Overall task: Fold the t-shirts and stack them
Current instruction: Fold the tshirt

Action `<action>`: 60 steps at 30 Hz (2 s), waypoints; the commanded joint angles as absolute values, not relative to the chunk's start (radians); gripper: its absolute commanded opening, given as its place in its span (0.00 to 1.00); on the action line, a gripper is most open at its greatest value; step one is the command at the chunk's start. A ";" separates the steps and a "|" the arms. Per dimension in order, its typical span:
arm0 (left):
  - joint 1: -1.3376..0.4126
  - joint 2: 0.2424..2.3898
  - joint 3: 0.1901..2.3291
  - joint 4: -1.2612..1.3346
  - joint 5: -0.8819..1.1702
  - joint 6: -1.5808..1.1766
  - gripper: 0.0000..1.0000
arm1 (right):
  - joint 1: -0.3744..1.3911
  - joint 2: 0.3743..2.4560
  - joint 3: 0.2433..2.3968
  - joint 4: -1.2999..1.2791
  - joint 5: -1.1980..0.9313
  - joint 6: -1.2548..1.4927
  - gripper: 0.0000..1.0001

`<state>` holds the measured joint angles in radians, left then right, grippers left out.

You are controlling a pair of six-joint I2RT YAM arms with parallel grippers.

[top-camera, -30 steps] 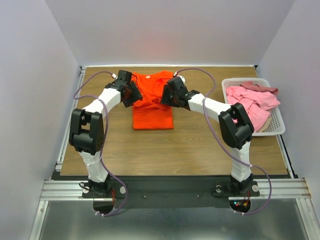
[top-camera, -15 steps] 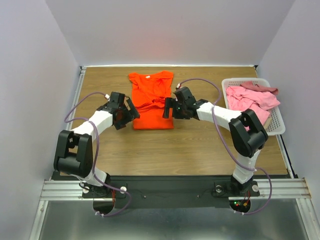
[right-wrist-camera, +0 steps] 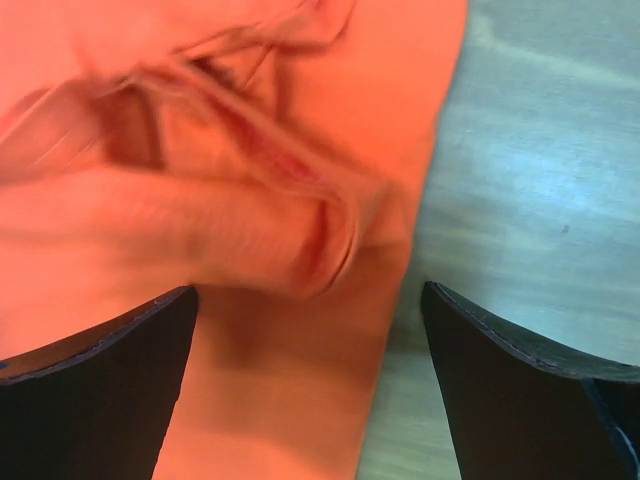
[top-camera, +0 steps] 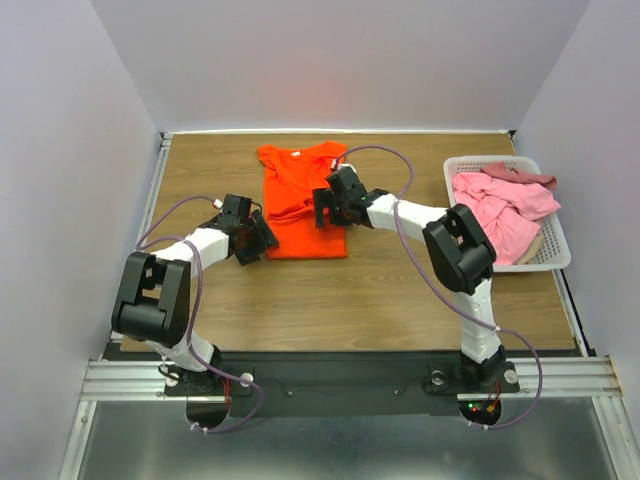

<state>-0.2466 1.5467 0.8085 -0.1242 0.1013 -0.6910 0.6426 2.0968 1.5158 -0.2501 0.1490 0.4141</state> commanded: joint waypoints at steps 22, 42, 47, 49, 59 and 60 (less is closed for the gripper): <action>-0.245 1.606 0.724 -0.078 0.103 -0.684 0.00 | 0.603 2.151 1.806 -0.229 0.379 0.382 1.00; -0.336 1.473 0.583 -0.037 0.092 -0.752 0.00 | 0.661 1.726 1.006 -0.147 -0.094 0.736 0.88; -0.353 1.456 0.566 -0.037 0.087 -0.764 0.00 | 0.661 1.781 1.011 -0.126 -0.061 0.752 0.75; -0.356 1.454 0.565 -0.037 0.087 -0.767 0.00 | 0.661 1.787 1.012 -0.126 -0.023 0.755 0.68; -0.377 1.433 0.539 -0.038 0.100 -0.773 0.00 | 0.661 1.704 0.930 -0.127 0.063 0.762 0.08; -0.383 1.422 0.532 -0.040 0.112 -0.773 0.00 | 0.661 1.686 0.916 -0.129 0.060 0.750 0.02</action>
